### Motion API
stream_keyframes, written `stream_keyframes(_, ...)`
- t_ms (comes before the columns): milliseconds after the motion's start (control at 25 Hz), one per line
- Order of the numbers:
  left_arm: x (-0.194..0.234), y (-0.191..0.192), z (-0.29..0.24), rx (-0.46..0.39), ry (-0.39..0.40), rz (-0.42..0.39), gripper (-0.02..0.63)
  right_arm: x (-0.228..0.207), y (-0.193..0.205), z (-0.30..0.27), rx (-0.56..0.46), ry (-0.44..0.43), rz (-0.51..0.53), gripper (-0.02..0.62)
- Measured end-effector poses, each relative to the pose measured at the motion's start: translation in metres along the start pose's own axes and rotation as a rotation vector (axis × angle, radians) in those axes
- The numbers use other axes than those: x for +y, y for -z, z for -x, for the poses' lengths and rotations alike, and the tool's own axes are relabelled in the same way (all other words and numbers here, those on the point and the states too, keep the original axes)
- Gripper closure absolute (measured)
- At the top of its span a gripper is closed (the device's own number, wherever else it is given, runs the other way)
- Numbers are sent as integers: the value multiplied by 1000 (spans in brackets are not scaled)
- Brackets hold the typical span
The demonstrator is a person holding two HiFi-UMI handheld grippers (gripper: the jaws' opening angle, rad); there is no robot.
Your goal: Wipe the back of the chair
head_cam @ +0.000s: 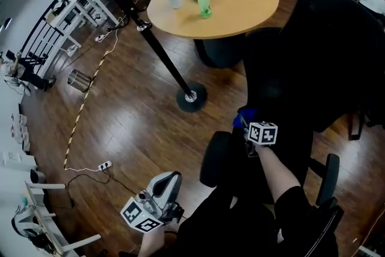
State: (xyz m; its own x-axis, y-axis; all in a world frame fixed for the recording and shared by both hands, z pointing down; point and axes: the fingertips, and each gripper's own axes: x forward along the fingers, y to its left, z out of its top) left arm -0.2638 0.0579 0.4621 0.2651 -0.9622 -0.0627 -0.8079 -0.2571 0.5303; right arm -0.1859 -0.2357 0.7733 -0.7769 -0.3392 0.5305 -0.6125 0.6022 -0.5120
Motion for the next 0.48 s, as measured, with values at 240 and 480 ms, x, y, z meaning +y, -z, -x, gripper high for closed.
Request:
stream_keyframes(240,-21,-5,-49,-26,157,-19,612,66,-71,114,-275,-243,13,534)
stream_keyframes(480,-79,-6,-118,-27,384,-36,612,89,-121,283,-547,-296,43,534)
